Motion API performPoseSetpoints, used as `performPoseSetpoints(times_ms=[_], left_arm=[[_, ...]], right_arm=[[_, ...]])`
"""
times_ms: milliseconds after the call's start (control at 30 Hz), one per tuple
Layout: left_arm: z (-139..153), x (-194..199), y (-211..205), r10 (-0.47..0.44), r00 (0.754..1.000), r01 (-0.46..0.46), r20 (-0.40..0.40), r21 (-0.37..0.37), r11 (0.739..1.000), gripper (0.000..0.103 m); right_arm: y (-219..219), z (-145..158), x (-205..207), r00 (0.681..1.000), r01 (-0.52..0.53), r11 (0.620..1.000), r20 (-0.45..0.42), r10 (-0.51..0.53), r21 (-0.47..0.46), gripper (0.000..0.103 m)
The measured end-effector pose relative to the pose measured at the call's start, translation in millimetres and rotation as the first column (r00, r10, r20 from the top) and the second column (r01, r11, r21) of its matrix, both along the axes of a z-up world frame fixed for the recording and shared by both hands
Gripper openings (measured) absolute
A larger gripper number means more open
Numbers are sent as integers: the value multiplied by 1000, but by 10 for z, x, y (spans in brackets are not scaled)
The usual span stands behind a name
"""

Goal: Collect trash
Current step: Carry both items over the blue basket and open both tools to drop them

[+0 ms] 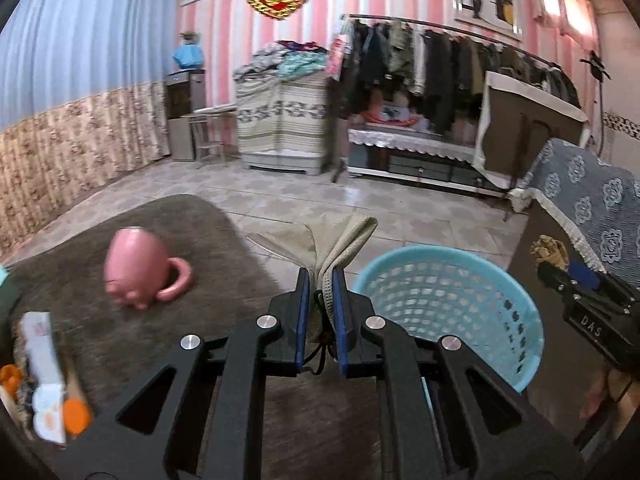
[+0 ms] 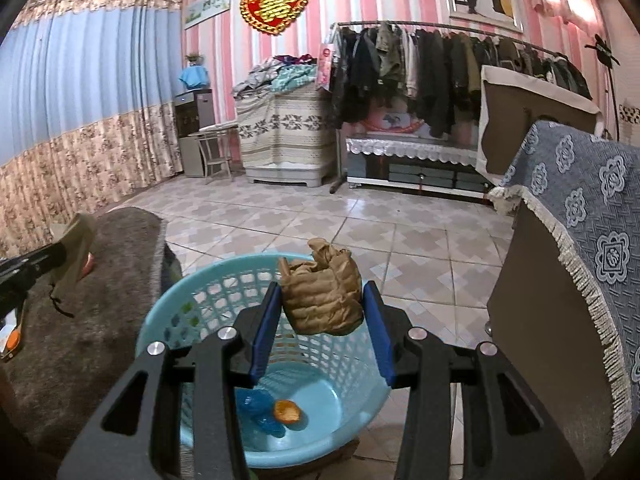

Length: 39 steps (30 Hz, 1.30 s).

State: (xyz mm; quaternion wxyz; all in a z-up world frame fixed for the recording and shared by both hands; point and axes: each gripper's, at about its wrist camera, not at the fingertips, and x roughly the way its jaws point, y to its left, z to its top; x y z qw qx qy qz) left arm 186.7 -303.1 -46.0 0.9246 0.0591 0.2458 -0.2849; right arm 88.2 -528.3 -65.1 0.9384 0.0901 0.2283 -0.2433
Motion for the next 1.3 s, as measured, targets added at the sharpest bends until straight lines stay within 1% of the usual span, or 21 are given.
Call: performPoseSetpoints(times_ms=[200, 400, 433, 600, 667, 700, 733, 767, 833, 900, 967, 1100, 1167, 1300], left_arm=[[-70, 41, -415, -69, 997, 69, -23, 1, 998, 10], [-143, 112, -711, -128, 991, 128, -45, 1, 992, 10], [-170, 132, -786, -149, 988, 149, -51, 7, 989, 10], [-311, 184, -1068, -189, 979, 192, -78, 38, 981, 11], [-356, 161, -1109, -190, 979, 194, -70, 55, 979, 21], [-359, 148, -1103, -181, 982, 184, -53, 65, 981, 25], [-359, 144, -1098, -171, 984, 174, -41, 75, 982, 37], [-348, 150, -1088, -160, 987, 162, -35, 79, 984, 46], [-328, 172, -1063, -140, 990, 142, -27, 75, 987, 50], [-301, 223, -1000, -121, 992, 122, -31, 54, 991, 58], [-276, 259, -926, -103, 994, 104, -31, 36, 994, 69], [-214, 305, -805, -65, 998, 65, -28, 28, 997, 76], [-157, 300, -711, -29, 1000, 29, -11, 26, 999, 86], [-58, 314, -504, 21, 1000, -21, 2, 22, 1000, 89]], right_arm=[[-223, -89, -55, 999, 47, 998, 0, -47, 38, 42], [-290, -142, -78, 997, 75, 995, 1, -75, 67, 42], [-295, -154, -79, 997, 75, 994, 1, -75, 74, 42], [-309, -159, -62, 997, 72, 994, -1, -72, 79, 42], [-311, -167, -59, 997, 75, 994, -4, -75, 84, 42], [-318, -172, -54, 997, 77, 993, -6, -77, 89, 42], [-322, -180, -54, 997, 78, 992, -6, -78, 94, 42], [-334, -183, -57, 997, 78, 992, -6, -77, 101, 42], [-291, -182, -47, 997, 73, 992, -7, -72, 100, 42], [-287, -182, -30, 998, 65, 993, -10, -64, 94, 42], [-246, -179, -3, 998, 55, 994, -13, -54, 90, 42], [-195, -179, 53, 999, 33, 996, -16, -32, 87, 42], [-146, -184, 94, 1000, 20, 996, -19, -19, 86, 42], [-63, -189, 218, 1000, -6, 996, -18, 8, 94, 42]])
